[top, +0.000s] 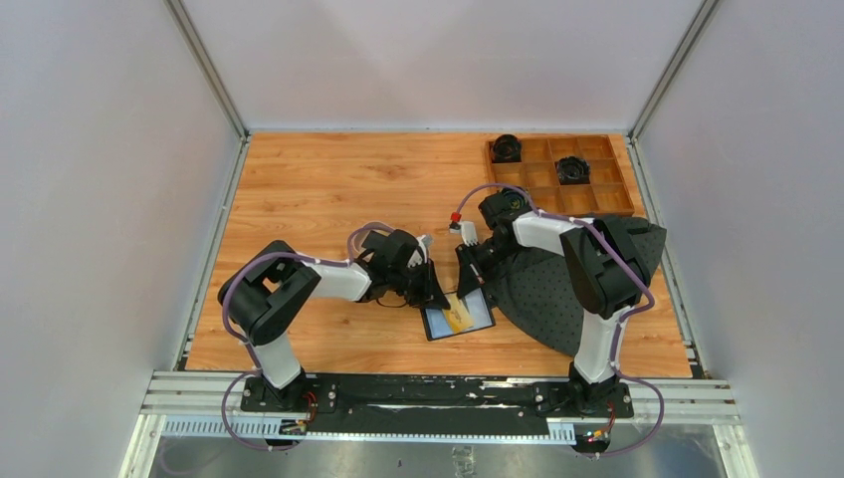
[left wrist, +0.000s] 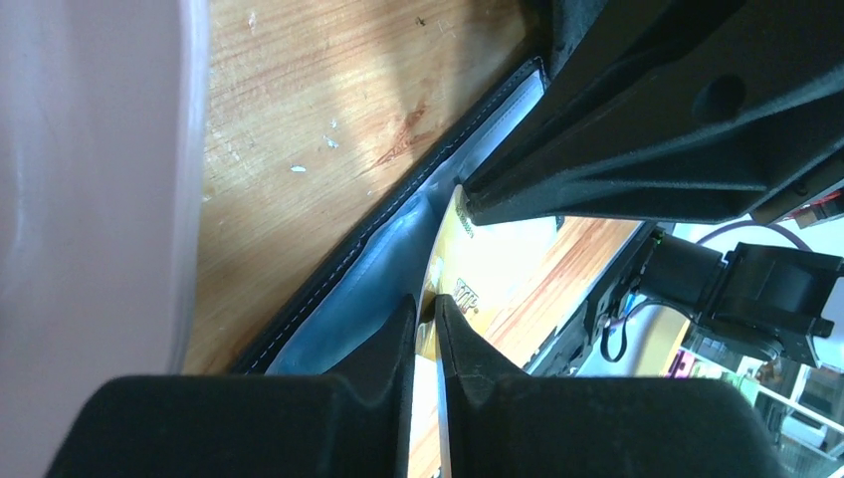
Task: Put the credit cards into the card holder
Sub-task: Insert the credit card into the card holder.
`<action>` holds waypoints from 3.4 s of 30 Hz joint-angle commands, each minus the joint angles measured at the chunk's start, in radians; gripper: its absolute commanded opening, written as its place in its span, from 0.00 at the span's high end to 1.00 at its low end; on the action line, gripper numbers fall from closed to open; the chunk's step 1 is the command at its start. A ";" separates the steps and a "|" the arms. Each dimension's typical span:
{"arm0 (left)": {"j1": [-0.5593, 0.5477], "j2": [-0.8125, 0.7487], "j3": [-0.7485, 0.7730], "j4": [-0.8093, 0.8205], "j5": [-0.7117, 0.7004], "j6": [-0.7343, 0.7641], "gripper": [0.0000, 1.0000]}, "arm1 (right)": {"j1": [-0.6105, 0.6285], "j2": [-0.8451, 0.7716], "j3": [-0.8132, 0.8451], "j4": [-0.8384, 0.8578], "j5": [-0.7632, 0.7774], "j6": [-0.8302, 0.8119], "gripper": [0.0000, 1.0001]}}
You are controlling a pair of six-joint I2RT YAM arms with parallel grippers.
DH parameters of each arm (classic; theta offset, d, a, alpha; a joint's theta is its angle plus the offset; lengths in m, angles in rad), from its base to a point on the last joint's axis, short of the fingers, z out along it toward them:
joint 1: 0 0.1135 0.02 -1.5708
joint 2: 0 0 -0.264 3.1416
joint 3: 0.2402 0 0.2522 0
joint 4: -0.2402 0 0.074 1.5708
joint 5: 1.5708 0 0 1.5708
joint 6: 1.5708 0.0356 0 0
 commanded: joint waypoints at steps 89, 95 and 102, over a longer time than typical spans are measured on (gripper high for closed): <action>-0.040 0.145 0.355 -0.448 -0.044 0.002 0.57 | -0.067 -0.242 -0.018 0.000 -0.024 -0.066 0.86; -0.042 0.103 0.330 -0.432 -0.058 0.013 0.50 | -0.067 -0.300 -0.022 -0.015 -0.032 -0.136 0.85; -0.041 0.031 0.295 -0.378 -0.086 0.023 0.50 | -0.071 -0.455 -0.052 -0.034 -0.076 -0.291 0.83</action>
